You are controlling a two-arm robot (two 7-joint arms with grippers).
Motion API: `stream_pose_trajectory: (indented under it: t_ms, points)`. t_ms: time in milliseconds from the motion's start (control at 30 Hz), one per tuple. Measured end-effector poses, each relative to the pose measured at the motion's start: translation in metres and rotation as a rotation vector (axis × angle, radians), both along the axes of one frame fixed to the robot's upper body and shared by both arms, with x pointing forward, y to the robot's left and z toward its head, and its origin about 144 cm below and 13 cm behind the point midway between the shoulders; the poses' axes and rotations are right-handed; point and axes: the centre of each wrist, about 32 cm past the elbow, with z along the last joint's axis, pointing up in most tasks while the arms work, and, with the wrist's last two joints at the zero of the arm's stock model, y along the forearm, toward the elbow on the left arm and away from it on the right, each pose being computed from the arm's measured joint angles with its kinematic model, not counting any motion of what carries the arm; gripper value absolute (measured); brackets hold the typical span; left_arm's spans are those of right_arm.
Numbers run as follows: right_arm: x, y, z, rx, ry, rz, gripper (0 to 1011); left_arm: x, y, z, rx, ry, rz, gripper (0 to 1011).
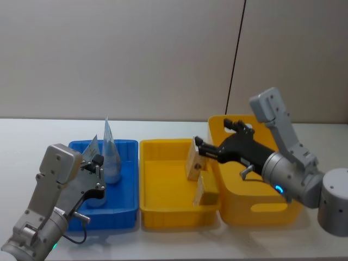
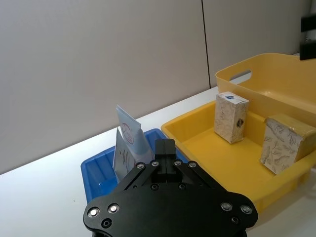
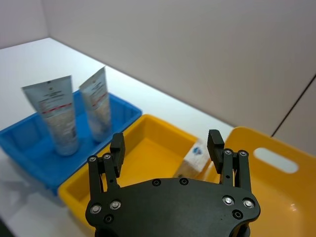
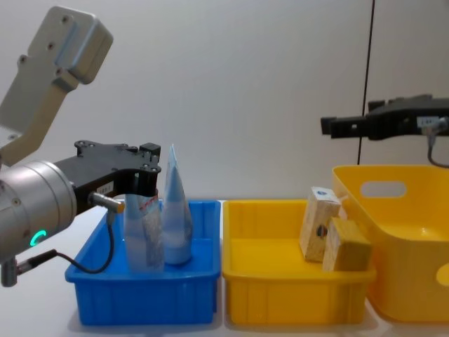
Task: Bimanual collaborative sorting of washing and personal care products
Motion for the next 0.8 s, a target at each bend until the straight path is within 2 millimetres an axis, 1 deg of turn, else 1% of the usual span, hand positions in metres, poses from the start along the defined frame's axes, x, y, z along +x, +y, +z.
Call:
stream_pose_trajectory:
  t_ms: [200, 533, 567, 633, 667, 700, 800]
  points:
    - [-0.013, 0.002, -0.003, 0.041, 0.061, 0.029, 1001, 0.000, 0.000, 0.000, 0.000, 0.000, 0.000, 0]
    - [-0.056, 0.006, -0.008, 0.140, 0.100, 0.007, 1001, 0.000, 0.000, 0.000, 0.000, 0.000, 0.000, 0]
    - [-0.063, 0.006, -0.012, 0.150, 0.107, -0.005, 1001, 0.000, 0.000, 0.000, 0.000, 0.000, 0.000, 0]
    - [-0.071, 0.007, -0.013, 0.159, 0.106, -0.017, 1001, 0.000, 0.000, 0.000, 0.000, 0.000, 0.000, 0]
    - [-0.078, 0.007, -0.015, 0.164, 0.108, -0.034, 1001, 0.000, 0.000, 0.000, 0.000, 0.000, 0.000, 0]
    - [-0.078, 0.007, -0.015, 0.164, 0.108, -0.034, 1001, 0.000, 0.000, 0.000, 0.000, 0.000, 0.000, 0]
    - [-0.095, 0.007, -0.024, 0.174, 0.120, -0.076, 1002, 0.000, 0.000, 0.000, 0.000, 0.000, 0.000, 0]
